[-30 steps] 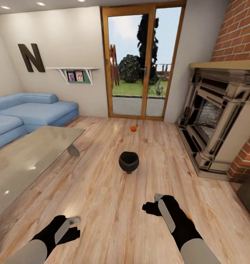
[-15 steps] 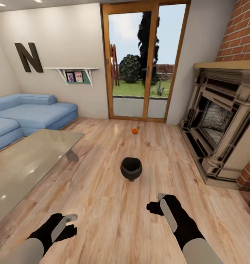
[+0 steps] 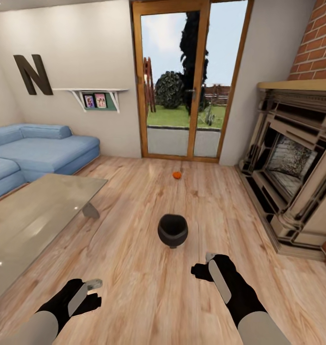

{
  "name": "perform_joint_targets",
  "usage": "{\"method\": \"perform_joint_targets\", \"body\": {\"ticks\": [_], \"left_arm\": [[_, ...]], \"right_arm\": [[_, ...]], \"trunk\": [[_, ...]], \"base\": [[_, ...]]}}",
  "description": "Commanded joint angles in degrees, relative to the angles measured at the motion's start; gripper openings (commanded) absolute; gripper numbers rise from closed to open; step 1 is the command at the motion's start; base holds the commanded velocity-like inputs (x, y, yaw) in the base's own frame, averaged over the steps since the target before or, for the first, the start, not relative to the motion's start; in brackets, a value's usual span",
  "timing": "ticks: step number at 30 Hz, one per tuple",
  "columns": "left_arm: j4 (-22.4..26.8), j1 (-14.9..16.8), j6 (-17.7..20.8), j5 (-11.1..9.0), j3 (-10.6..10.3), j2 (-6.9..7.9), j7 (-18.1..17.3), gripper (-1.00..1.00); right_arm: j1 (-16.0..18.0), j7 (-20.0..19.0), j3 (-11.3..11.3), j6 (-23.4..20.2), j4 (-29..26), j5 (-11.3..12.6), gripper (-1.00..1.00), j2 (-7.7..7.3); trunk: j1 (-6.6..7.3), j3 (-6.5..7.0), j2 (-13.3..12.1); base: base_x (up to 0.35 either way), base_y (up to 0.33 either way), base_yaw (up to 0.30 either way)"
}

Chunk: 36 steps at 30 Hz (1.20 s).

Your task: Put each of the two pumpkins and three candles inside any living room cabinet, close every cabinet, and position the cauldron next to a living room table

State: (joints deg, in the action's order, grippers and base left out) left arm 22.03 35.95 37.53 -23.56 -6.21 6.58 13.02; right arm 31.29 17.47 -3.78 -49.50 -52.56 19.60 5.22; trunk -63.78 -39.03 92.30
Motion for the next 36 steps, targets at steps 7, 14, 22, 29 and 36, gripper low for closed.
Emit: {"method": "perform_joint_targets", "body": {"ticks": [7, 14, 22, 29, 36], "left_arm": [[0.0, 0.0, 0.0, 0.0, 0.0, 0.03, 0.0, 1.0], [0.0, 0.0, -0.1, 0.0, 0.0, 0.14, 0.0, 1.0], [0.0, 0.0, -0.2, 0.0, 0.0, 0.04, 0.0, 1.0], [0.0, 0.0, -0.2, 0.0, 0.0, 0.07, 0.0, 1.0], [0.0, 0.0, -0.2, 0.0, 0.0, 0.08, 0.0, 1.0]], "right_arm": [[0.0, -0.1, 0.0, 0.0, -0.2, 0.2, 1.0, 0.24], [0.0, -0.1, 0.0, 0.0, -0.2, 0.2, 1.0, 0.16], [0.0, -0.1, 0.0, 0.3, -0.2, 0.3, 1.0, 0.51], [0.0, -0.2, 0.0, 0.7, -0.2, 0.6, 1.0, 0.22], [0.0, -0.2, 0.0, 0.6, -0.2, 0.2, 1.0, 0.64]], "trunk": [[0.0, 0.0, 0.0], [0.0, 0.0, 0.0], [0.0, 0.0, 0.0], [0.0, 0.06, 0.0], [0.0, 0.1, 0.0]], "base": [[0.335, 0.0, -0.05], [0.335, 0.0, -0.036], [0.335, 0.0, -0.008], [0.335, 0.0, -0.206], [0.335, 0.0, -0.11]]}}
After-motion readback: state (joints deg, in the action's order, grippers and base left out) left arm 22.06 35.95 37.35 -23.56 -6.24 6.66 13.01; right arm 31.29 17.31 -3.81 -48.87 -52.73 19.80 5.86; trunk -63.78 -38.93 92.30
